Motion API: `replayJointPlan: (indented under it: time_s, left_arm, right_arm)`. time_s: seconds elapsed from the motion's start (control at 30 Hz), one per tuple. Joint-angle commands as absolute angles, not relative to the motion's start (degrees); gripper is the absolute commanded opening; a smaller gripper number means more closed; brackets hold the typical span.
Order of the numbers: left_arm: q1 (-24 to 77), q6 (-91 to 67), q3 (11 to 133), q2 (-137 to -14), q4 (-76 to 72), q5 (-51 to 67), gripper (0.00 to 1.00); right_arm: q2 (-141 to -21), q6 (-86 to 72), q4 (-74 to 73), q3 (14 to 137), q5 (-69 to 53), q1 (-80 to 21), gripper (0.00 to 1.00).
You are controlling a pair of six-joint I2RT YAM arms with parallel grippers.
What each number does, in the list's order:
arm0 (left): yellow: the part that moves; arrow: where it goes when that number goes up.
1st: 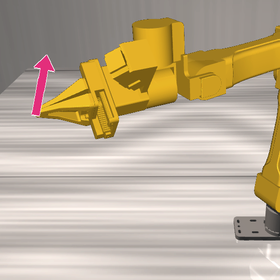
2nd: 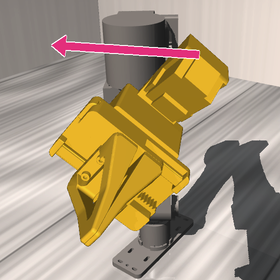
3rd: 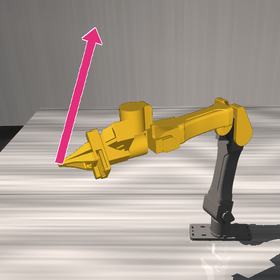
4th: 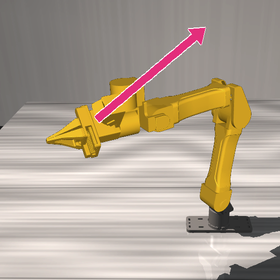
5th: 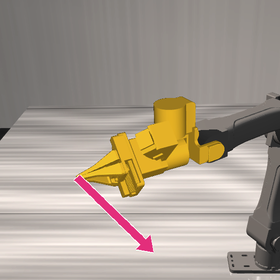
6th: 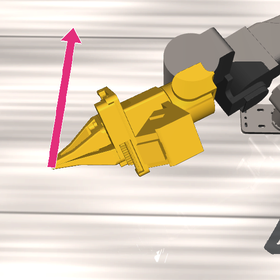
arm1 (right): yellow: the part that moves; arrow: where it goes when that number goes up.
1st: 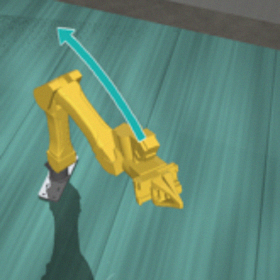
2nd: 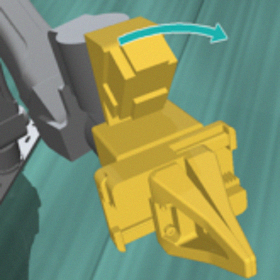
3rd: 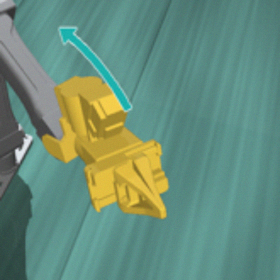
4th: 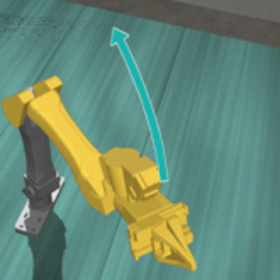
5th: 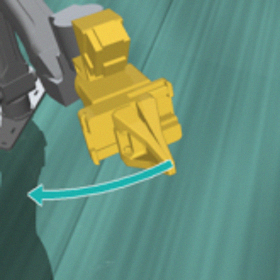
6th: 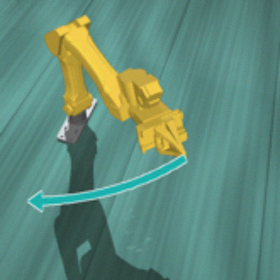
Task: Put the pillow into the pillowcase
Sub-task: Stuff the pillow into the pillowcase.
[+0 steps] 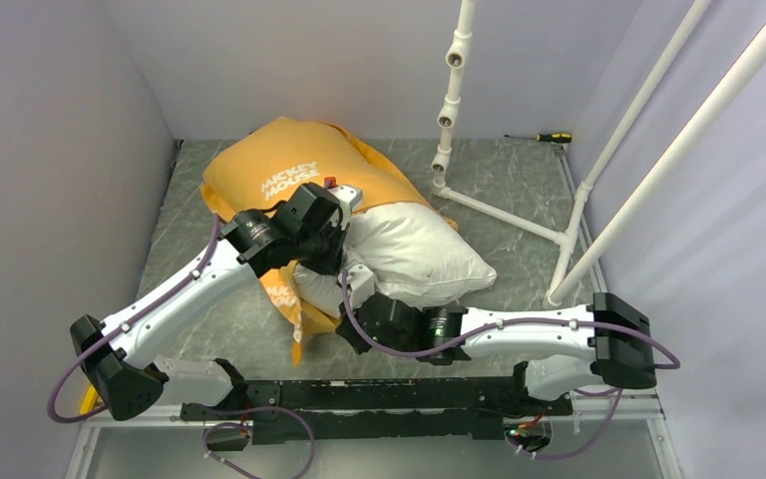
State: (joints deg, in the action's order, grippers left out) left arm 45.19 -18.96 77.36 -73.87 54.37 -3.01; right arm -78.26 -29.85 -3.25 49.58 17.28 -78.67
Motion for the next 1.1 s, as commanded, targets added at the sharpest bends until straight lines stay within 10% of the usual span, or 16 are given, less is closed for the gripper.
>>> replayJointPlan:
  time_s: [0.0,0.4,0.6,1.07]
  left_arm:
    - [43.2,-18.6,78.1,-73.6,52.4,-9.6,0.0]
    - [43.2,-18.3,74.2,-70.5,52.6,-8.0,0.0]
    - [43.2,-18.6,74.4,-70.6,53.1,-7.2,0.0]
    - [43.2,-19.0,73.3,-69.3,53.0,-7.1,0.0]
  right_arm:
    - [-74.1,-28.9,-0.9,49.6,5.5,-78.9,0.0]
    - [-67.8,-29.9,-8.7,52.9,7.4,-76.0,0.0]
    - [-73.4,-29.5,-5.5,50.8,10.8,-75.9,0.45]
    - [-85.9,-29.0,-0.9,52.1,11.5,-75.8,0.65]
